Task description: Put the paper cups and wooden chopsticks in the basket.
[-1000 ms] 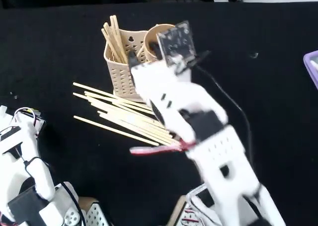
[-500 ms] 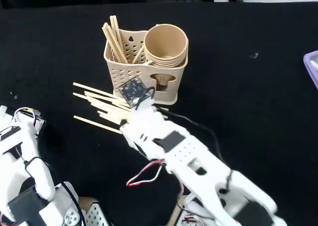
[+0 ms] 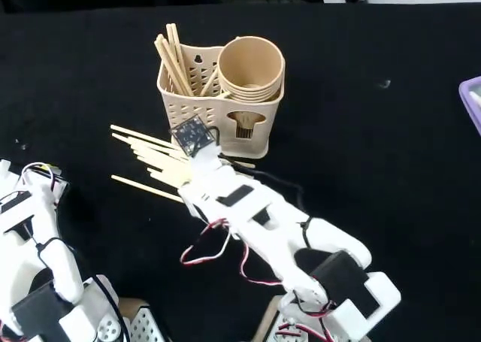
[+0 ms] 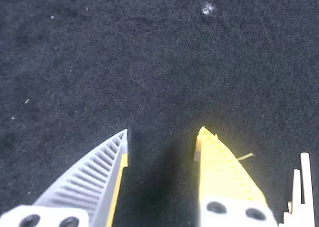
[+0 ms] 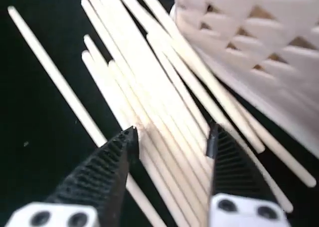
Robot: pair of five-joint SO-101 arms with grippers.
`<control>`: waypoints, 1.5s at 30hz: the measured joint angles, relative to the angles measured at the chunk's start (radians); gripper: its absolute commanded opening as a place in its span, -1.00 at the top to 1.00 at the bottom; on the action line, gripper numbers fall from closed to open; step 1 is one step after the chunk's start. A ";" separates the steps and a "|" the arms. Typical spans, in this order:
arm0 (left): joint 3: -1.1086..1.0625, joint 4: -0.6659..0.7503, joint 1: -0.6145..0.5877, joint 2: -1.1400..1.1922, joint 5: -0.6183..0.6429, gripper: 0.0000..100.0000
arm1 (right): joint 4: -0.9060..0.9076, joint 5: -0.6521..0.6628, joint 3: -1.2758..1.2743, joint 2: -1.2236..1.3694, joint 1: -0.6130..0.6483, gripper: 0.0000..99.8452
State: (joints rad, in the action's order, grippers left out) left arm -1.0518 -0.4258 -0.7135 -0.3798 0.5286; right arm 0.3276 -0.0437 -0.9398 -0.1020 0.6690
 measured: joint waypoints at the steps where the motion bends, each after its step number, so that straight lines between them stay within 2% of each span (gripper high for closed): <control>1: 0.000 0.000 0.000 0.000 0.000 0.56 | 0.052 0.000 0.021 0.000 -0.002 0.98; 5: 0.000 0.000 0.000 0.000 0.000 0.56 | 0.250 0.005 0.095 0.000 0.025 0.97; 8: 0.000 0.000 0.000 0.000 0.000 0.56 | 0.358 0.058 0.135 0.000 0.051 0.98; 14: 0.000 0.000 0.000 0.000 0.000 0.56 | 0.419 0.089 0.163 0.000 0.060 0.97; 21: 0.000 0.000 0.000 0.000 0.000 0.56 | 0.503 0.098 0.212 0.000 0.060 0.58; 24: 0.000 0.000 0.000 0.000 0.000 0.56 | 0.512 0.098 0.213 0.000 0.071 0.52; 31: 0.000 0.000 0.000 0.000 0.000 0.56 | 0.488 0.221 0.190 0.012 0.192 0.52; 37: 0.000 0.000 0.000 0.000 0.000 0.56 | 0.436 0.288 0.160 0.012 0.195 0.54; 45: 0.000 0.000 0.000 0.000 0.000 0.56 | 0.431 0.411 0.147 0.012 0.195 0.97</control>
State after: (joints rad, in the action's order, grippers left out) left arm -1.0518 -0.4258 -0.7135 -0.3798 0.5286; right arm 0.7587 0.3675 -0.7925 -0.0898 0.8638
